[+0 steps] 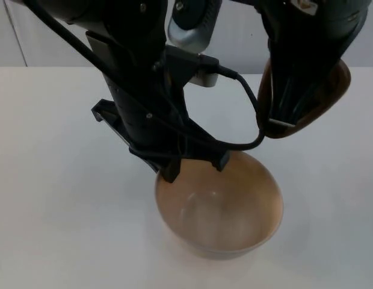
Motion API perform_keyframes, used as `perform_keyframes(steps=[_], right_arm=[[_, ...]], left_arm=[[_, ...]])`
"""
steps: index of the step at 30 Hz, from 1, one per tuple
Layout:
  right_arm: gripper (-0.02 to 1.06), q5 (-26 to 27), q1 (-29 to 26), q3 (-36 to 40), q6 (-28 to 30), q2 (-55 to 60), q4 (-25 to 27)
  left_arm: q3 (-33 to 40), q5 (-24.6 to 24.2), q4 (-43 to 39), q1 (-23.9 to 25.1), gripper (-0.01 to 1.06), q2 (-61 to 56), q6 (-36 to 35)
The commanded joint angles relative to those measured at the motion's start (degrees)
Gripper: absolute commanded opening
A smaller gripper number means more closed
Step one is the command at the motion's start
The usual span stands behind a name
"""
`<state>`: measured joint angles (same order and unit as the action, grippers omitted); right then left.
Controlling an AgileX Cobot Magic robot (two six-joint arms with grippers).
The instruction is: Pick up the bowl with the left hand and pour the coffee beans from the cup into the bowl with the right hand.
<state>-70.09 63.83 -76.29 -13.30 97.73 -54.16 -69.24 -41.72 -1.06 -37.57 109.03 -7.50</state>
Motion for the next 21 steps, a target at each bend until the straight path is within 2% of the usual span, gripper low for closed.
perform_keyframes(steps=[1,5,9,21], right_arm=[[0.00,0.12,0.18,0.73,0.23,-0.64,-1.53],[0.00,0.12,0.42,1.90,-0.23,-0.64,-1.87],[0.00,0.12,2.01,2.15,-0.80,-0.64,-4.40],[0.00,0.12,2.73,2.15,1.22,-0.64,-5.92]], left_arm=[[-0.11,0.48,0.63,-0.31,0.00,-0.21,-0.29],[-0.11,0.48,0.63,-0.31,0.00,-0.21,-0.29],[-0.11,0.48,0.63,-0.31,0.00,-0.21,-0.29],[-0.11,0.48,0.63,-0.31,0.00,-0.21,-0.29]])
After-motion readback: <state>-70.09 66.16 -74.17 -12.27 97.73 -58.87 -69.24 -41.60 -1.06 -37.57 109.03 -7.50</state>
